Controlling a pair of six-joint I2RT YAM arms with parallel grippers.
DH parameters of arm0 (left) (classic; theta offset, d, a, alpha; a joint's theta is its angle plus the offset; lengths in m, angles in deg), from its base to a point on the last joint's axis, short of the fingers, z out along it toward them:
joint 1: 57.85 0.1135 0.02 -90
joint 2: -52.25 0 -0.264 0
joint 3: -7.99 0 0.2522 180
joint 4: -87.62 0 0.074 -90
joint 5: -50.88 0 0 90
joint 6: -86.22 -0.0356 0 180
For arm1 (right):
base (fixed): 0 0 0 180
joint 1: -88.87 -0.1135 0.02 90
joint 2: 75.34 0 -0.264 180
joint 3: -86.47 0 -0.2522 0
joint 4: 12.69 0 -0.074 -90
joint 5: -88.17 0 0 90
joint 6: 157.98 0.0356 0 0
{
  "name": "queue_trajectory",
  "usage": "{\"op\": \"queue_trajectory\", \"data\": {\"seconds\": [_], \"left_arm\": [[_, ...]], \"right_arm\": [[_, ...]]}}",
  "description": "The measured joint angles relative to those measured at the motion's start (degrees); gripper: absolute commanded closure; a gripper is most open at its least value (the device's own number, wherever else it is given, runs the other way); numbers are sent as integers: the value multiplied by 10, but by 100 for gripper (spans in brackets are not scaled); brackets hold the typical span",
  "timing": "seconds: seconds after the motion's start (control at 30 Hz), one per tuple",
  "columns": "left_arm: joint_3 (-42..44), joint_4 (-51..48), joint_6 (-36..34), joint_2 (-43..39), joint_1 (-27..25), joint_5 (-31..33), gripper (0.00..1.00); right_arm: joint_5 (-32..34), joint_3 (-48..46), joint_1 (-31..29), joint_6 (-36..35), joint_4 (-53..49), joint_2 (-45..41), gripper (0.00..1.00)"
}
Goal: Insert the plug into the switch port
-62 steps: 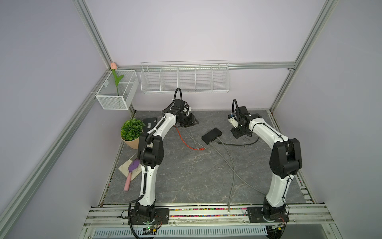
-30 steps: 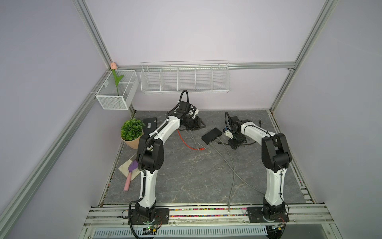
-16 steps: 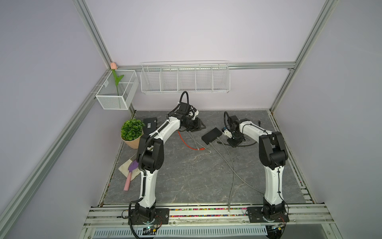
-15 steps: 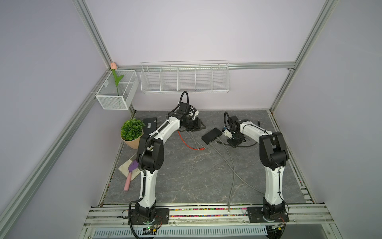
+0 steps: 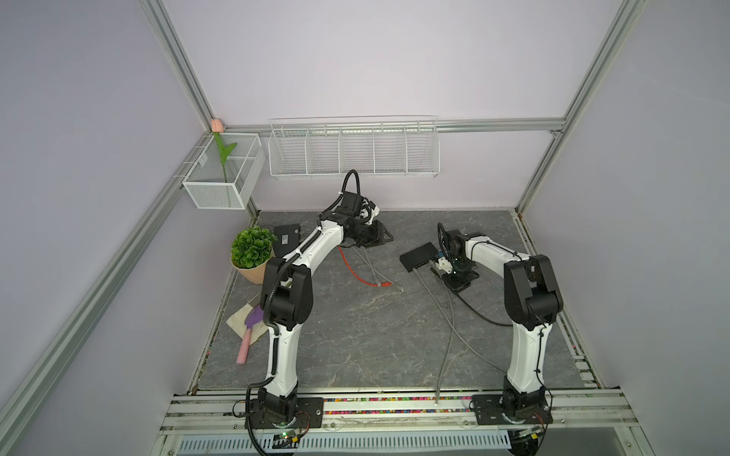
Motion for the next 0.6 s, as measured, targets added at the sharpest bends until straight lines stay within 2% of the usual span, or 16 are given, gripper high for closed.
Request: {"op": "queue_trajectory", "data": {"seconds": [0.27,0.6], "left_arm": [[-60,-7,0,20,2,-3,58],[-78,-24,-6,24,2,-2,58]], "right_arm": [[-3,14,-38,15,-113,14,93],[124,40,52,68,-205,39,93]]}}
